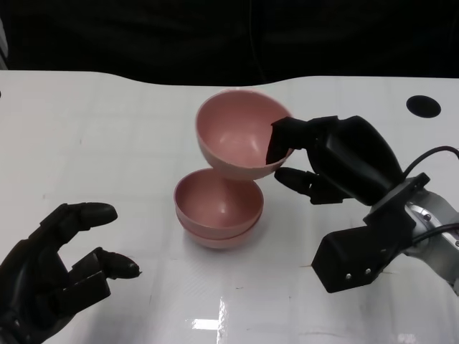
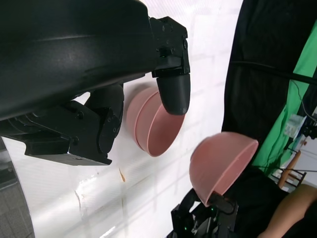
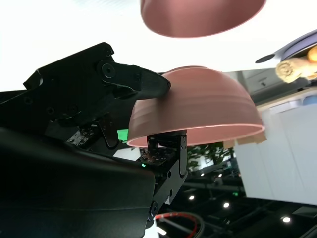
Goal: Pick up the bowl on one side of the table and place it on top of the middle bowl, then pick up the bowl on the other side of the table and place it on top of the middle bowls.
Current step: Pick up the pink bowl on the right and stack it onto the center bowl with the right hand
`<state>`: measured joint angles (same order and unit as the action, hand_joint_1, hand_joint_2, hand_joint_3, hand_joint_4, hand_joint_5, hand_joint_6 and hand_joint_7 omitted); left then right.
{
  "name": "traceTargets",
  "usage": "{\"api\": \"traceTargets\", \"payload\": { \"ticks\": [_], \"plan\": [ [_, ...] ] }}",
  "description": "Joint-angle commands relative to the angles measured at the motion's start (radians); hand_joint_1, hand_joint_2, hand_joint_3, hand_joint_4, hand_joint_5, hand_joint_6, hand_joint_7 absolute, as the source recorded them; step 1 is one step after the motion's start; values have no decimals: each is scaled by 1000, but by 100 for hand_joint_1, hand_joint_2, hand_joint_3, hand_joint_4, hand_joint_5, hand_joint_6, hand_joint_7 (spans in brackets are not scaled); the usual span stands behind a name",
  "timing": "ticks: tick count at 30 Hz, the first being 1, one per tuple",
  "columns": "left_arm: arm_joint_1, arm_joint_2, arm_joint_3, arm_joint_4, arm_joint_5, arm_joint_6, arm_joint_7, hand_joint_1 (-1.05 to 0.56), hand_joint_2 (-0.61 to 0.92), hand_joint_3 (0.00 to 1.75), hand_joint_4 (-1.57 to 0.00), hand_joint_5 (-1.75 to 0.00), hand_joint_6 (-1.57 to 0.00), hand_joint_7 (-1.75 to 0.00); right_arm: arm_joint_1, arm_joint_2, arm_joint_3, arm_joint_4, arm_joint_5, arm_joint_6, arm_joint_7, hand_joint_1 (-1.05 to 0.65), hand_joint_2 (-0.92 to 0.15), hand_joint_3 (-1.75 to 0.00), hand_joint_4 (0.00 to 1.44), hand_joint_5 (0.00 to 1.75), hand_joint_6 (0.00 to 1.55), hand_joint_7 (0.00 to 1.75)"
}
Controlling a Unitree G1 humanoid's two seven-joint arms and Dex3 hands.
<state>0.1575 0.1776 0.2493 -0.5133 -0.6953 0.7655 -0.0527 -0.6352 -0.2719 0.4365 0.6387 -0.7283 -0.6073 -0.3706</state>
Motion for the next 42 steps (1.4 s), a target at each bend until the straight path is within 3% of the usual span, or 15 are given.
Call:
{"api": "traceTargets", "payload": {
  "ticks": [1,7,11,18,20,25,42],
  "plan": [
    [7,2,5,-19,8,1,13,26,92,148,-47,-175,-15,-175,-16,5,2,-23,3,1,21,-26,-63,-90,91,175,68,170],
    [9,-2,3,-24,7,1,15,27,92,147,-49,-175,-16,-175,-15,23,13,-25,-8,-11,16,-22,-59,-93,91,175,71,165],
    [7,-5,4,-25,8,5,19,26,92,146,-49,-175,-16,-175,-11,35,22,-30,-20,-4,19,-22,-57,-93,90,175,65,174],
    [8,-4,2,-28,15,1,18,27,92,146,-51,-175,-17,-175,-15,47,32,-11,-12,-18,30,-26,-66,-76,88,175,62,175],
    [9,-4,1,-27,17,-1,16,27,92,146,-51,-175,-17,-175,-15,51,37,-7,-14,-19,34,-26,-70,-78,88,175,62,175],
    [7,-4,-1,-33,19,8,26,28,92,145,-51,-175,-17,-175,-19,57,52,3,-36,-14,24,-24,-61,-96,90,175,66,175],
    [6,-8,6,-31,4,11,33,28,92,145,-49,-175,-15,-175,-3,51,46,7,-28,-9,42,-23,-58,-98,89,175,64,175]
  ]
}}
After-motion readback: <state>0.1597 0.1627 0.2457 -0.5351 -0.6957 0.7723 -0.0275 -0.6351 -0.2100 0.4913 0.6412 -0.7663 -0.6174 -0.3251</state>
